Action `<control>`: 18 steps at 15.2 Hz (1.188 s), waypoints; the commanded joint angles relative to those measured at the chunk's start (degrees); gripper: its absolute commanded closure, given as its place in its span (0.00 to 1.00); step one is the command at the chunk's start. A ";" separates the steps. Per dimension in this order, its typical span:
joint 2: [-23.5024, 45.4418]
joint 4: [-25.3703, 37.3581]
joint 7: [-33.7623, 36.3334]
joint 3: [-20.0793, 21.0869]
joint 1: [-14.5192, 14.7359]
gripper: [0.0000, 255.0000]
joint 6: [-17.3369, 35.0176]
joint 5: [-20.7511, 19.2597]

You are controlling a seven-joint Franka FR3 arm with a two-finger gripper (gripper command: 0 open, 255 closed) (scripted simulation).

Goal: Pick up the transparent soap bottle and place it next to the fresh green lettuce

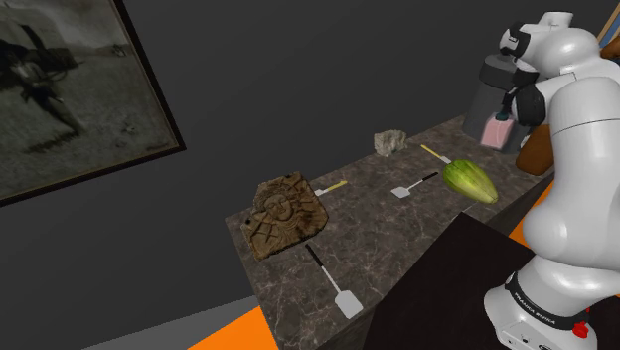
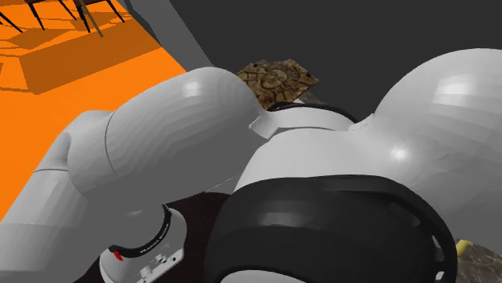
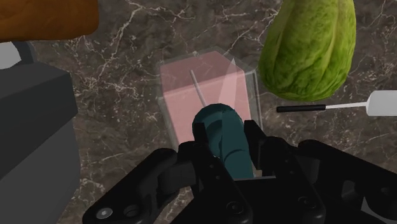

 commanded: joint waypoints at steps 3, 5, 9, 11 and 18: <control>-0.27 -4.03 -0.78 -0.08 1.22 1.00 3.32 0.18; -0.10 -5.42 -1.08 -0.03 1.59 1.00 4.72 0.32; 0.48 -7.71 -1.60 0.16 2.14 1.00 7.31 0.68; 0.87 -8.63 -1.83 0.29 2.33 1.00 8.52 0.87; 2.71 -10.93 -2.53 0.90 2.68 1.00 12.38 1.66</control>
